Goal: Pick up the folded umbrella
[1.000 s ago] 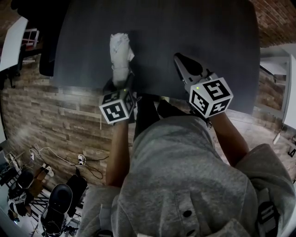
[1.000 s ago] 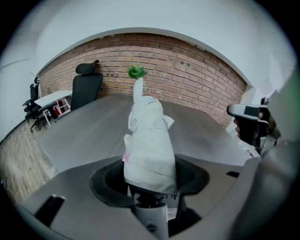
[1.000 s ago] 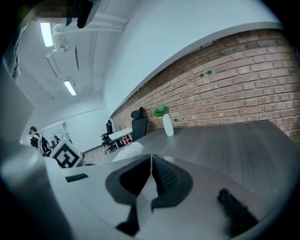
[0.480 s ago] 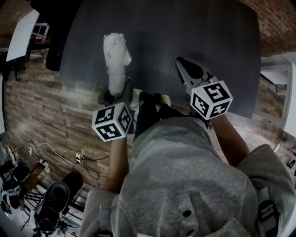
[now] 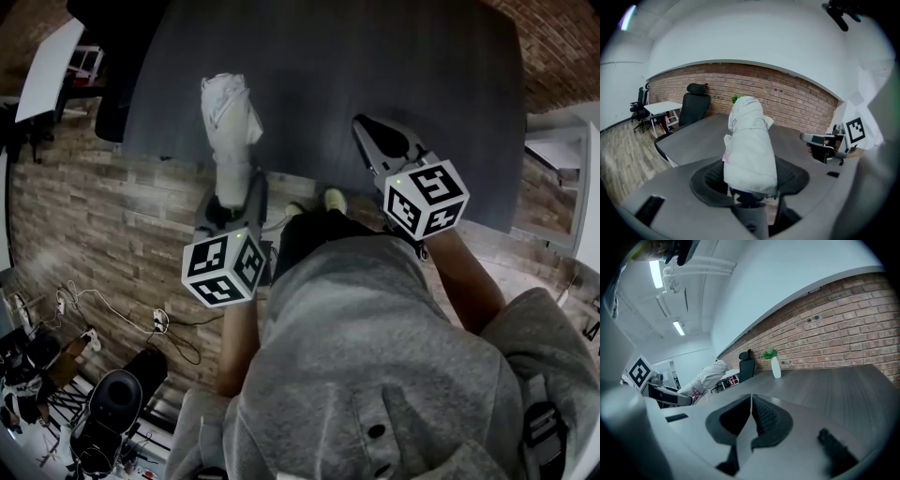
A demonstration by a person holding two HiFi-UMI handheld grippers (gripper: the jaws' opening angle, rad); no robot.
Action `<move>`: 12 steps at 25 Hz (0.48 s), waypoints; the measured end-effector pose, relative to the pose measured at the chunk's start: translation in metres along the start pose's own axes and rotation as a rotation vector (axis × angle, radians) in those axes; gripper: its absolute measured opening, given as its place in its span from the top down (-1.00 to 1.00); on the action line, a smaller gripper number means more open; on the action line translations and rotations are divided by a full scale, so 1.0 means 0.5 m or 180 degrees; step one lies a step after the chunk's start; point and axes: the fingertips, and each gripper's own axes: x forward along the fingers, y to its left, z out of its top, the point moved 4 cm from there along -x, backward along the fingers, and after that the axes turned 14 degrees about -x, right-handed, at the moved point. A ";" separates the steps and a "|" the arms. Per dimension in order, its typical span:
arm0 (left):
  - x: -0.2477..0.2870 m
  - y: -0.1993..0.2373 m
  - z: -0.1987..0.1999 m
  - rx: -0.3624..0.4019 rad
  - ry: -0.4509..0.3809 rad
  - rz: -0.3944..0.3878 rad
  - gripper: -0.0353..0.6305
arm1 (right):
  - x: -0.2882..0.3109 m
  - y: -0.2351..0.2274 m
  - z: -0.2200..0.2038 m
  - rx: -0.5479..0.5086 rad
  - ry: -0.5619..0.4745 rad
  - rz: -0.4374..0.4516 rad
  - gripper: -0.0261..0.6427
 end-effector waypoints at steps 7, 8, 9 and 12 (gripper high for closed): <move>-0.051 0.007 0.001 0.0066 -0.0156 -0.0059 0.13 | -0.021 0.044 0.014 -0.0070 -0.0038 -0.0035 0.85; -0.060 0.011 -0.002 0.0066 -0.0170 -0.0068 0.13 | -0.025 0.055 0.016 -0.0089 -0.0047 -0.0037 0.85; -0.070 0.016 -0.006 0.0062 -0.0183 -0.0076 0.13 | -0.030 0.067 0.019 -0.0110 -0.0056 -0.0039 0.85; -0.111 0.027 -0.022 0.0053 -0.0214 -0.0088 0.13 | -0.058 0.111 0.026 -0.0172 -0.0083 -0.0053 0.85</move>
